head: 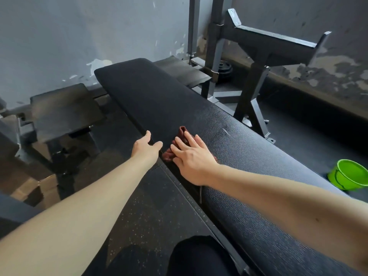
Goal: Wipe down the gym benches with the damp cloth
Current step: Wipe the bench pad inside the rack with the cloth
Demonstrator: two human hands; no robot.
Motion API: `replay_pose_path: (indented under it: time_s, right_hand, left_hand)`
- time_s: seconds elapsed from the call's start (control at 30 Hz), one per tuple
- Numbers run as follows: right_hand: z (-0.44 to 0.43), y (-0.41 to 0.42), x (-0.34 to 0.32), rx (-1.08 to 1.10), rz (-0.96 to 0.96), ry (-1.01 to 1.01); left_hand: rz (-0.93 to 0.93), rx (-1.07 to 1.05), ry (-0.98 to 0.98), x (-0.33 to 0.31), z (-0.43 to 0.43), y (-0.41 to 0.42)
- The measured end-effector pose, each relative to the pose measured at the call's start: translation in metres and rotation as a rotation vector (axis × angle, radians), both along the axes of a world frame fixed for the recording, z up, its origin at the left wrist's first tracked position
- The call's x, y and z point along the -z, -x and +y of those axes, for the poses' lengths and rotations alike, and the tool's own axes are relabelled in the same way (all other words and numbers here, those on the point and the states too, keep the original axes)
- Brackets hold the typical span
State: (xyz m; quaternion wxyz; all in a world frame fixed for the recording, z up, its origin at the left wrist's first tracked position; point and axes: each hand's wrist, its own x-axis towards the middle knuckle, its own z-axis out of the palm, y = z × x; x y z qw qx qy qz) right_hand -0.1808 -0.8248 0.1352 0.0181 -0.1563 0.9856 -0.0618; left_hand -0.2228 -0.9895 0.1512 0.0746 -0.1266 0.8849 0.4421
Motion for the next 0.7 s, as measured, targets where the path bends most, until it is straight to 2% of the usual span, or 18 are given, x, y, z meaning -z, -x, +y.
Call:
replay_pose_path:
  time_s: [0.17,0.27,0.43,0.57,0.7]
  right_hand:
    - [-0.013,0.034,-0.002,0.003,-0.069,0.021]
    - [-0.005,0.013,0.001,-0.024,-0.024,0.03]
    - [0.018,-0.027,-0.002,-0.047,-0.037,0.005]
    - [0.043,0.008,-0.01,0.07,-0.043,-0.015]
    - [0.094,0.074,-0.013,0.311,-0.071,-0.04]
  left_hand:
    - [0.032,-0.021,-0.018,0.0,-0.011,0.002]
    - [0.025,-0.008,-0.007,0.0,-0.009,0.003]
    - [0.076,0.05,0.171,0.005,0.01,0.002]
    - [0.058,0.104,0.3,0.012,0.02,0.008]
    - [0.037,0.121,0.33,0.01,0.021,0.013]
